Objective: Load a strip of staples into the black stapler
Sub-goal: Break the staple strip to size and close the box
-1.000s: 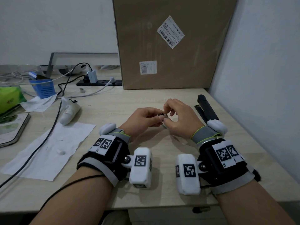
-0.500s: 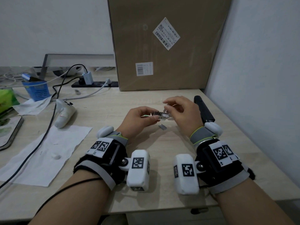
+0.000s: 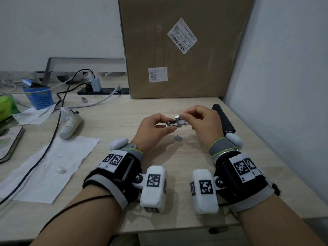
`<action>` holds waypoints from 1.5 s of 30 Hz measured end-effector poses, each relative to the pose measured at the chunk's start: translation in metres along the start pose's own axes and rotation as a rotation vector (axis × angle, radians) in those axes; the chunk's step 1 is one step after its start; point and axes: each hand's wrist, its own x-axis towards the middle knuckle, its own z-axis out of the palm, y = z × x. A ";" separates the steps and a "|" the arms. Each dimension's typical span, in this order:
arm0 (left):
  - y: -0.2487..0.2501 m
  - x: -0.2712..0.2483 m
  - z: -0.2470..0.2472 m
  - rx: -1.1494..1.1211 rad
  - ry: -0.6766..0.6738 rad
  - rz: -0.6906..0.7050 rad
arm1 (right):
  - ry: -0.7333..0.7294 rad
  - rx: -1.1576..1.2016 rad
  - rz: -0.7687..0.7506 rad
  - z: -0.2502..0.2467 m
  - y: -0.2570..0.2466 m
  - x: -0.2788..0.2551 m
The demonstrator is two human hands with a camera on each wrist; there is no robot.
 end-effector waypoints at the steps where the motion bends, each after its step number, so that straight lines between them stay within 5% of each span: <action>1: 0.000 0.000 0.000 0.003 0.003 0.004 | -0.005 0.004 0.013 0.000 0.000 0.000; 26: -0.002 -0.001 0.008 -0.066 0.015 0.001 | 0.047 -0.042 -0.045 0.003 0.001 -0.001; 45: -0.003 0.001 0.010 -0.124 0.131 0.042 | -0.040 -0.286 -0.269 0.007 0.009 0.000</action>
